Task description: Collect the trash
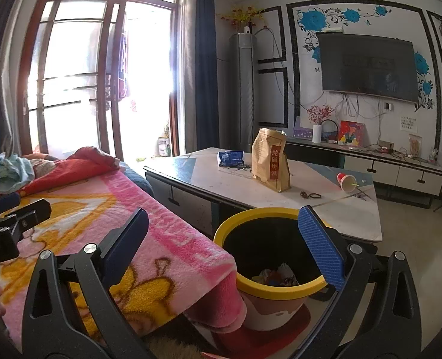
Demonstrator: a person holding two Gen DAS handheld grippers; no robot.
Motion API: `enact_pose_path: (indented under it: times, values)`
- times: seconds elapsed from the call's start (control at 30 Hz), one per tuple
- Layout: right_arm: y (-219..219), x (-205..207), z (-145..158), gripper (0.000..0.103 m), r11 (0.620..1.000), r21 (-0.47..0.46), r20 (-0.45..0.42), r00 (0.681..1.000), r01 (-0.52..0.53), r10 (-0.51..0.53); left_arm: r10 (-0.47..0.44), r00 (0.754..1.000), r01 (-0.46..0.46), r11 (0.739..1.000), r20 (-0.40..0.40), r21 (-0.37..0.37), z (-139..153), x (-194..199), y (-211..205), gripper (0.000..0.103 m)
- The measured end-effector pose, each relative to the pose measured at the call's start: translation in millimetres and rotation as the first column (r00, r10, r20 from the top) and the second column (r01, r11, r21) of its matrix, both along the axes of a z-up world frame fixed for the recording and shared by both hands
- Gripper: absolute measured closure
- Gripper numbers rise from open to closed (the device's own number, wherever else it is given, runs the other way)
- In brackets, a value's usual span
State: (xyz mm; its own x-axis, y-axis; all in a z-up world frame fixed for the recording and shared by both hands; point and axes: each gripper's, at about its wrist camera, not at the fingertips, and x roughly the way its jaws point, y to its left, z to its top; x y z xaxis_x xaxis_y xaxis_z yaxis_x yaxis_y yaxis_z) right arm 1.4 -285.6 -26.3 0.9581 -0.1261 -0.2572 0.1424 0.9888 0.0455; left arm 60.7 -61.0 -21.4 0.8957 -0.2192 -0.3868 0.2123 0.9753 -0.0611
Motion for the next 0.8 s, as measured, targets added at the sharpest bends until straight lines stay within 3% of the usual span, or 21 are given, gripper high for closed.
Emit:
enact_pose_path:
  times: [0.8]
  values:
    - [0.2,0.1,0.0,0.011,1.0,0.001,-0.001,1.0,0.001,-0.001,0.001,1.0,-0.001,1.0,0.002,0.0,-1.4,-0.1,0.0,0.006]
